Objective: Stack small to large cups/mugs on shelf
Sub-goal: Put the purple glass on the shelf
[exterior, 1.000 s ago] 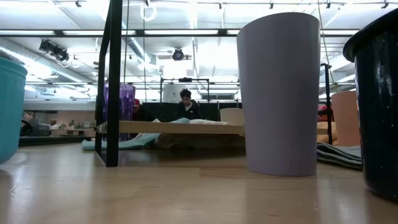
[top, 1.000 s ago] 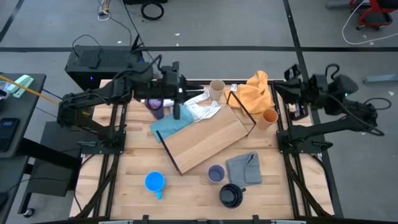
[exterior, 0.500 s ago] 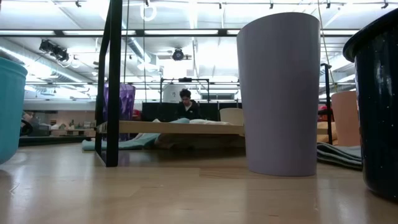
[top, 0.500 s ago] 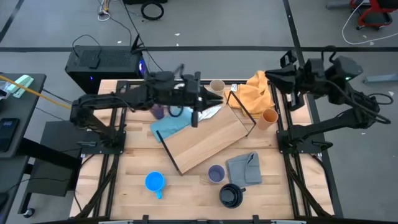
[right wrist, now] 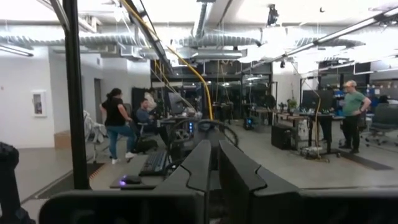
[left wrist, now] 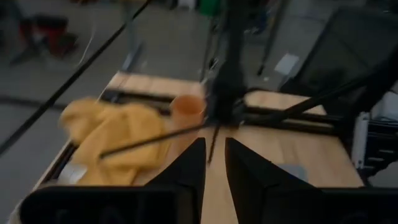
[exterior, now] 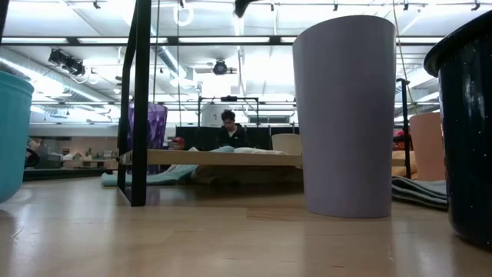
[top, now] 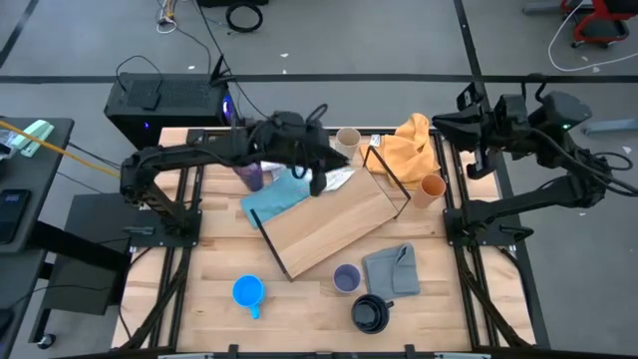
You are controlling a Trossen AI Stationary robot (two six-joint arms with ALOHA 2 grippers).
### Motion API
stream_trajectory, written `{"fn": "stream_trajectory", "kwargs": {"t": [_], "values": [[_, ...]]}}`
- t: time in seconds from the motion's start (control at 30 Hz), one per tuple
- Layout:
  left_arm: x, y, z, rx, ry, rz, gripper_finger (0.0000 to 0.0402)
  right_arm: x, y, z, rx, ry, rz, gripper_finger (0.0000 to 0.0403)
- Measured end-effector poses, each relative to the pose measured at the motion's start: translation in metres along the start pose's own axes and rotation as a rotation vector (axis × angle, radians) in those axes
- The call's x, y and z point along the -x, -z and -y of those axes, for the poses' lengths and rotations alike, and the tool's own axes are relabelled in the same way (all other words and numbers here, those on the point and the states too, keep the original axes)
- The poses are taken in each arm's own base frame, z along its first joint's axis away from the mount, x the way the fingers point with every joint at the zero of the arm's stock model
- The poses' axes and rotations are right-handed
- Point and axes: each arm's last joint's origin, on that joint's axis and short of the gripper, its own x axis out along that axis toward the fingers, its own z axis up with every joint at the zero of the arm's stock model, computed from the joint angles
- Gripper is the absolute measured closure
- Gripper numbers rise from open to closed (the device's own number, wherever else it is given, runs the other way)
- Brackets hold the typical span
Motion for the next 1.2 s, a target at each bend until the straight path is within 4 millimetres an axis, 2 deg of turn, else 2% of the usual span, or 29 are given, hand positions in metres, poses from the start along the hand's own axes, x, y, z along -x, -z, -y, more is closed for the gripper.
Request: {"fn": "stream_trajectory", "kwargs": {"t": [0.27,0.57,0.7,0.8,1.0,1.2], "values": [[0.038,0.023,-0.036,0.128,-0.231,-0.319,0.0335,-0.001,0.004,0.003,0.006,0.034,-0.037,0.0365],[0.092,0.042,-0.056,0.218,-0.343,-0.611,0.0346,-0.001,0.007,0.007,0.005,0.065,-0.069,0.0365],[0.108,0.052,-0.064,0.258,-0.409,-0.747,0.035,-0.005,0.01,0.007,0.004,0.065,-0.084,0.0365],[0.113,0.059,-0.07,0.3,-0.447,-0.825,0.0351,-0.01,0.012,0.007,0.004,0.065,-0.097,0.0365],[0.11,0.066,-0.084,0.36,-0.501,-0.883,0.0336,-0.017,0.017,0.008,0.002,0.065,-0.121,0.0365],[0.101,0.071,-0.093,0.161,-0.405,-0.967,0.0321,-0.019,0.018,0.008,-0.023,0.067,-0.125,0.0365]]}}
